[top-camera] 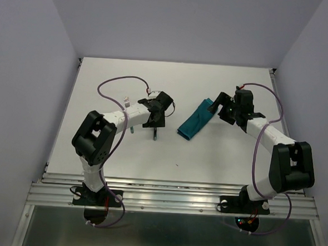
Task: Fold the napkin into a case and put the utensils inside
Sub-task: Move the knife to the center of the board.
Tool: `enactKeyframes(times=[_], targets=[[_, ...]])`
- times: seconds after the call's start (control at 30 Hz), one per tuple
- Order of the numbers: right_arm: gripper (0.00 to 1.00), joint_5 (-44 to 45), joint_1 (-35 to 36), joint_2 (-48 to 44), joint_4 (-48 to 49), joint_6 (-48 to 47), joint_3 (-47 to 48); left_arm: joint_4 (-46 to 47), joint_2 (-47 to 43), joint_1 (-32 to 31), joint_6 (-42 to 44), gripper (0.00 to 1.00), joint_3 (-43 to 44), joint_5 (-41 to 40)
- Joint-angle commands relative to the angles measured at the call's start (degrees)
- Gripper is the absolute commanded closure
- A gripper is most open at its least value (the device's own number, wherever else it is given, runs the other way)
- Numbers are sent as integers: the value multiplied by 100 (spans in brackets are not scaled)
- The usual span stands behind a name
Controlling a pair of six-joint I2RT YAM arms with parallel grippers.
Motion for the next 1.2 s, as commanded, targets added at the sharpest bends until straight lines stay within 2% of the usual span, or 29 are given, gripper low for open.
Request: enactKeyframes(times=[0.0,0.1,0.23,0.33,0.57,0.73,0.83,1.0,1.17], targets=[[9,8,10,-164,99,-67,-15,22,-25,-78,-130,34,96,11],[9,26,10,-235,38,-111,-94,5,-113,-78,-24,31,263,82],[9,43,115,-348,-15,-146,-278,-136,0,-61,265,35,745,55],[9,52,169,-445,-7,-103,-462,-276,491,-8,503,42,1526,-15],[9,70,335,-604,-6,-14,-674,-74,1676,465,1004,43,2721,1012],[9,96,336,-674,-68,-14,-666,-153,2250,931,934,47,3023,1189],[9,87,336,-666,-50,-14,-657,-32,2094,1177,855,48,2629,1189],[9,-53,336,-516,81,47,-639,206,1680,1407,600,49,1381,1268],[9,-53,388,-472,117,56,-613,567,760,1390,451,50,222,1339]])
